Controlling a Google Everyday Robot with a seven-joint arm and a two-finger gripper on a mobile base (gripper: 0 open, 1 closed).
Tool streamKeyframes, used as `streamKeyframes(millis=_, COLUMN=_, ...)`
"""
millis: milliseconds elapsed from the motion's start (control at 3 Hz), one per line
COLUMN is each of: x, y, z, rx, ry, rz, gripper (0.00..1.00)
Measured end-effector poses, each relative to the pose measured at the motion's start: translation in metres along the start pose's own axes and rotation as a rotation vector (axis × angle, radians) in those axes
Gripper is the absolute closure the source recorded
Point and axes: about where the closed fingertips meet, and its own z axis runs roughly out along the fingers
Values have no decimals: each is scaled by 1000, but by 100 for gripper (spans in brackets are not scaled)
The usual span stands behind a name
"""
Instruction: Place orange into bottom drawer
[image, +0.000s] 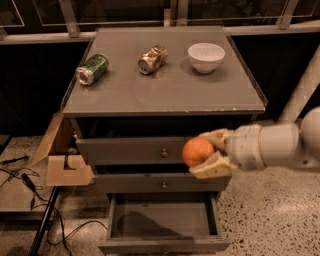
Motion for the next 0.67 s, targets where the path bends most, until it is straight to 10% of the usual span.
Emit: streamKeyframes(millis=667, x=144, y=37, z=97, rx=-106, ry=-85, rz=150, gripper=100)
